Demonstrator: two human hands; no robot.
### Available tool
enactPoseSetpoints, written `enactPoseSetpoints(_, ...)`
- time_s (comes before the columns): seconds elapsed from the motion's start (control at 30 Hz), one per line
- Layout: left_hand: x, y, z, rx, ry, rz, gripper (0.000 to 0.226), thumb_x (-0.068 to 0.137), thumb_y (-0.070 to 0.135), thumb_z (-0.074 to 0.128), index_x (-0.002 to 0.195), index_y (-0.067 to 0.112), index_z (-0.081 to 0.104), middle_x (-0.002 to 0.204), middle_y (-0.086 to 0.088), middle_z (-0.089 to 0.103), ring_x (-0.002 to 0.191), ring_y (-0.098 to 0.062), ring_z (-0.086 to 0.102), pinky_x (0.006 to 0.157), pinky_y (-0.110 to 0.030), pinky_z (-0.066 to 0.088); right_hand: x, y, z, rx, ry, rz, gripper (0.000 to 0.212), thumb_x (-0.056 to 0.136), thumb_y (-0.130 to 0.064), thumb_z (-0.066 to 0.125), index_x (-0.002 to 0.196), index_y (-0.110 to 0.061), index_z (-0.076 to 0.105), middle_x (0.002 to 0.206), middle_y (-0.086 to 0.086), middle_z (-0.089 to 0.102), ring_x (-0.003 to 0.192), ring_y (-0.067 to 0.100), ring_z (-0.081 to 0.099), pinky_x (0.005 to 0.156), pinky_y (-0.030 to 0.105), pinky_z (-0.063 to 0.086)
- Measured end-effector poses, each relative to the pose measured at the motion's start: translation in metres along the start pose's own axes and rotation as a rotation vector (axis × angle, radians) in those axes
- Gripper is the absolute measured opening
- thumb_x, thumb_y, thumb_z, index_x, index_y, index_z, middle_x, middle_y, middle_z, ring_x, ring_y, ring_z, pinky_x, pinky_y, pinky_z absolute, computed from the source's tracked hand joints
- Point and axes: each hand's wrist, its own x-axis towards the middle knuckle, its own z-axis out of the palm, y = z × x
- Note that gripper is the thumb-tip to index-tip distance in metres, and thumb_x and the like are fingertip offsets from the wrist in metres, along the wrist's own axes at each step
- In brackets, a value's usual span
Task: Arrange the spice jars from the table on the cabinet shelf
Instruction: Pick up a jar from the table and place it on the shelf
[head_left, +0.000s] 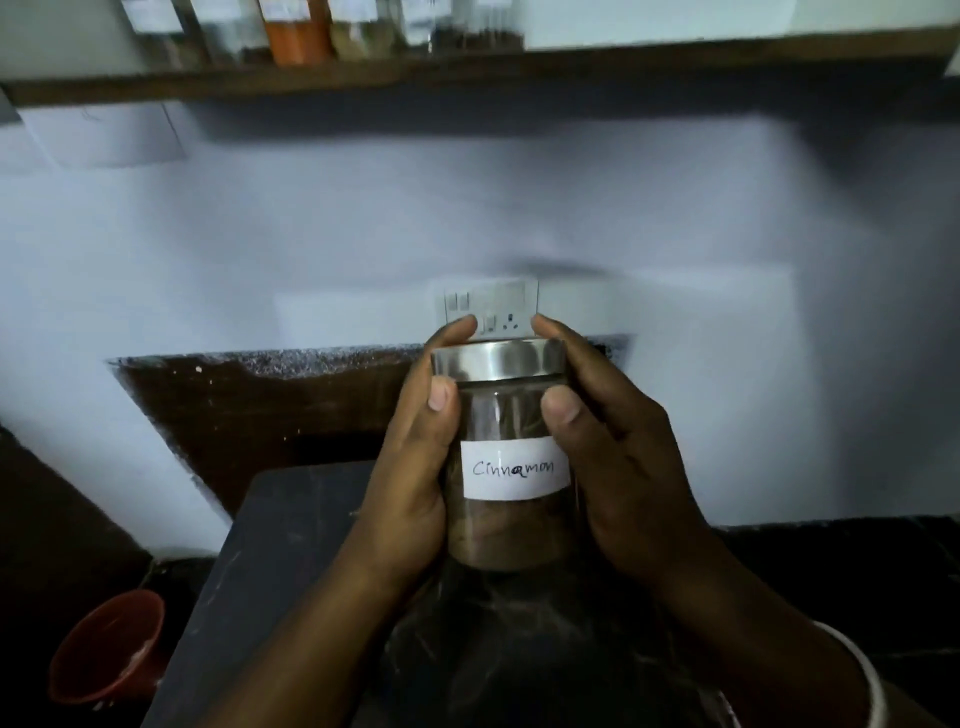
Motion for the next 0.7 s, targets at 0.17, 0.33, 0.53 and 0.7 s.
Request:
enactPoseSetpoints(0.17,0.054,0.045,0.014,0.142,-0.048,0.194,0.074,0.087,0.068,0.062,0.146,0.028,0.045,0.127,-0.009,0.071,0.112,-0.03,0.072,0.084,-0.038,0.062,0.042,-0.053,-0.018,-0.378,-0.03,-0.041,0.116,0.05,-0.099,0.057,0.152,-0.061,0.018,0.133,-0.036,0.046,0.117,-0.012,0.056,0.08,0.01,0.055)
enactPoseSetpoints(0.33,0.125,0.087,0.033,0.237,-0.128,0.321,0.054,0.101,0.047,0.044,0.145,0.015,0.044,0.128,-0.004,0.071,0.116,-0.024,0.071,0.092,-0.043,0.06,0.099,-0.091,-0.034,-0.49,0.079,-0.208,0.112,0.054,-0.084,0.07,0.152,-0.055,0.023,0.133,-0.022,0.053,0.106,-0.003,0.062,0.082,0.013,0.056)
enactPoseSetpoints(0.53,0.242,0.15,0.034,0.466,-0.087,0.374,0.067,0.098,0.066,0.019,0.14,0.028,0.055,0.122,-0.016,0.07,0.096,-0.024,0.074,0.076,-0.035,0.063,0.202,-0.128,-0.054,-0.568,0.202,-0.334,0.085,0.067,-0.06,0.083,0.137,-0.034,0.041,0.11,-0.016,0.062,0.09,-0.001,0.064,0.073,0.024,0.057)
enactPoseSetpoints(0.7,0.329,0.156,-0.008,1.161,0.147,0.453,0.059,0.104,0.06,0.028,0.13,0.018,0.061,0.122,-0.008,0.07,0.113,-0.029,0.065,0.09,-0.039,0.049,0.308,-0.128,-0.075,-0.737,0.294,-0.274,0.091,0.068,-0.056,0.085,0.139,-0.023,0.039,0.127,0.005,0.06,0.103,0.024,0.062,0.088,0.038,0.053)
